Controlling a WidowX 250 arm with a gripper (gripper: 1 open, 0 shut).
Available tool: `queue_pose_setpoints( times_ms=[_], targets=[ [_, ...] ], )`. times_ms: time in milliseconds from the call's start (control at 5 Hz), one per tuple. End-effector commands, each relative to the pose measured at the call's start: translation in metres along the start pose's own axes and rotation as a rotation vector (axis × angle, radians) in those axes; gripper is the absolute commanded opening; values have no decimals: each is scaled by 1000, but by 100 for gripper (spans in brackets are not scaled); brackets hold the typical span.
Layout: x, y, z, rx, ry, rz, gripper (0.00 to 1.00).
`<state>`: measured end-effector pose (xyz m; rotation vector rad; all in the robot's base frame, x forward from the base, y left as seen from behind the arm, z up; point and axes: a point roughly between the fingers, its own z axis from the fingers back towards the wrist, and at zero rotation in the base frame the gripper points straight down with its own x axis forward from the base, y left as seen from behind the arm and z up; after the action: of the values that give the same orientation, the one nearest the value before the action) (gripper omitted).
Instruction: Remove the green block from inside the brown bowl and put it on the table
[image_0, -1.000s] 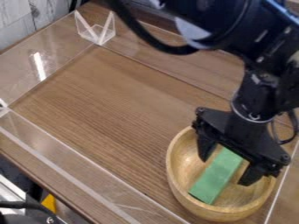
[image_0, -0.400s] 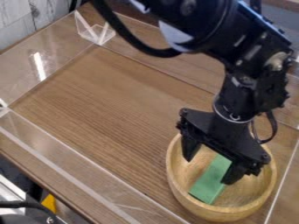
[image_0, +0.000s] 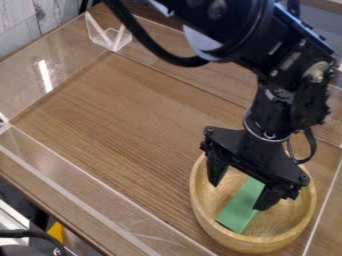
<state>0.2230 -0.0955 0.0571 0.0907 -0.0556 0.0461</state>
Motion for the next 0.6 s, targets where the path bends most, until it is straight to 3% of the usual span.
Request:
queue_pose_setpoints(
  times_ms=[0,200,400],
  targets=[
    [12,-3,12,-13,-37,49,100],
    [13,-4,15,-9,-33,84,100],
    [13,-6,4,-7,-32,87,100]
  ],
)
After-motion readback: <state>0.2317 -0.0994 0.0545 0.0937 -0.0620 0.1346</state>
